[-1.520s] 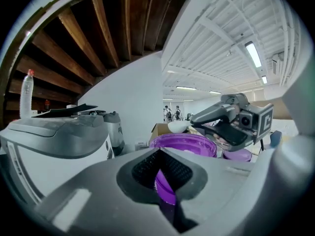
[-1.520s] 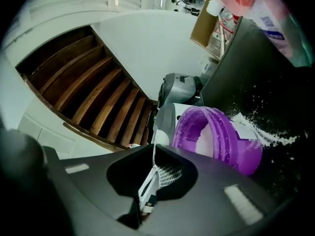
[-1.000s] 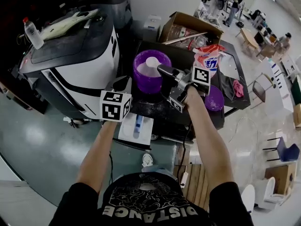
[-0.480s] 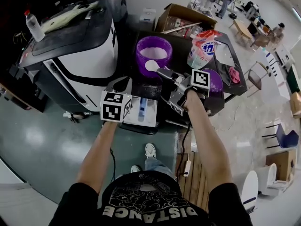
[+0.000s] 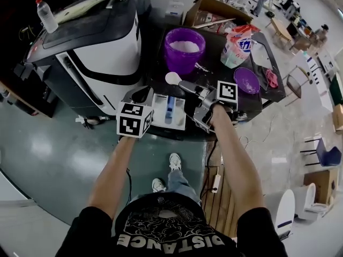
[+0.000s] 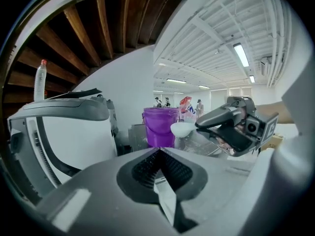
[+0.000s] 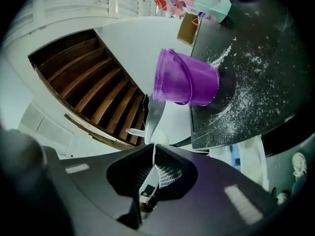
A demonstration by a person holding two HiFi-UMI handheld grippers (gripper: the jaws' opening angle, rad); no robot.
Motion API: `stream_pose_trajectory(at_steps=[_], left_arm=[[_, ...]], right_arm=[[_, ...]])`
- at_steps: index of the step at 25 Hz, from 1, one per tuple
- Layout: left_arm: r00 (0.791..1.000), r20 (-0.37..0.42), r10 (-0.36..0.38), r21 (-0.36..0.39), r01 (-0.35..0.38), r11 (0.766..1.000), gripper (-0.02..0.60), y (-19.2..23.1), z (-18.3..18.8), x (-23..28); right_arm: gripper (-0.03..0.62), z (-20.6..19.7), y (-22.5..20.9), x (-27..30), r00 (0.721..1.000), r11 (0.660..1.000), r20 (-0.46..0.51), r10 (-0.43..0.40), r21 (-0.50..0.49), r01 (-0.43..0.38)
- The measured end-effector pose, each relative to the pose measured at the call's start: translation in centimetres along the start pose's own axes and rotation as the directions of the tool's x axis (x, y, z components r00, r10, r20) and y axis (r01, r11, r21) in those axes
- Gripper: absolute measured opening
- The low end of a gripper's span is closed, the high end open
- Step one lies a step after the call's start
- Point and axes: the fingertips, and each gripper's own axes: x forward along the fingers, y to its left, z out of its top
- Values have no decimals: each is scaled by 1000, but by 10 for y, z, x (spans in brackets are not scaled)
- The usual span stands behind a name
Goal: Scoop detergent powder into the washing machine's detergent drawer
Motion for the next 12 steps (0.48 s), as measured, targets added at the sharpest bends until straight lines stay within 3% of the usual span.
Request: stream_pose_trajectory(at_steps=[12], left_arm=[[998,-64,3,-14,-4,1000,6,-2,-47,-12]], right_arm=[[37,-48,-59,16,973,983,-176,-147,-139,123]])
